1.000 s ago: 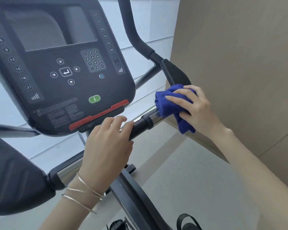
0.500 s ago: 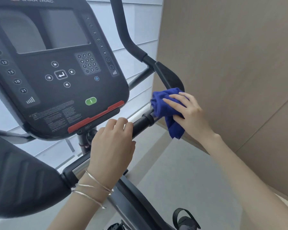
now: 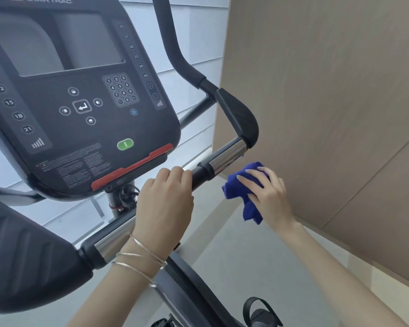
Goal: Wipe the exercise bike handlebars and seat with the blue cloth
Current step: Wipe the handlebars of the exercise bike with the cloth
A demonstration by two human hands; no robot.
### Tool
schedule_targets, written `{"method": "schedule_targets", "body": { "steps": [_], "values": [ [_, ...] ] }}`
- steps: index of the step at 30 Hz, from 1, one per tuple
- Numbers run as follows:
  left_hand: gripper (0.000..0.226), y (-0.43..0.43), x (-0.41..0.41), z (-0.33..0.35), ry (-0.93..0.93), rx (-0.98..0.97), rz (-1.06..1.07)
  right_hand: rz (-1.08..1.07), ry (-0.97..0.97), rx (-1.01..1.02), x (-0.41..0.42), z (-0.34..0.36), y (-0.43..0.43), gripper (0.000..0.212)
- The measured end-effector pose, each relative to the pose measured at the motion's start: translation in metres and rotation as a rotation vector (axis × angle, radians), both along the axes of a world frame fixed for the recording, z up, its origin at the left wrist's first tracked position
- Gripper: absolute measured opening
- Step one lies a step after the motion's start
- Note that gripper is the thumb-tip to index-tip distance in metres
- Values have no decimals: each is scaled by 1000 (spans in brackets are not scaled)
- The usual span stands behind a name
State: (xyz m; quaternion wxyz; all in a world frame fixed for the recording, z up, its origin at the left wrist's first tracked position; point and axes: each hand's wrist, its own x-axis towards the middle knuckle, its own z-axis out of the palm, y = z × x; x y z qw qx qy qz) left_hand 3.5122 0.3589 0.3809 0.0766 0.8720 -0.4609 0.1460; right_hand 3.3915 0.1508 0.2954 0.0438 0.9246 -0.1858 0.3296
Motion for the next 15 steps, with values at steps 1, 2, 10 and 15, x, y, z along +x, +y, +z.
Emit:
{"method": "schedule_targets", "body": {
  "steps": [1,2,10,15],
  "values": [
    [31,1,1,0,1,0,-1,19,-36,-35,-3,-1,0,44],
    [31,1,1,-1,9,-1,-2,43,-90,-64,-5,-1,2,39],
    [23,-3,-4,4,-3,23,23,210,-163,30,10,16,33,37],
    [26,-2,-3,5,-21,37,24,267,-200,125,21,12,41,36]
  ]
}}
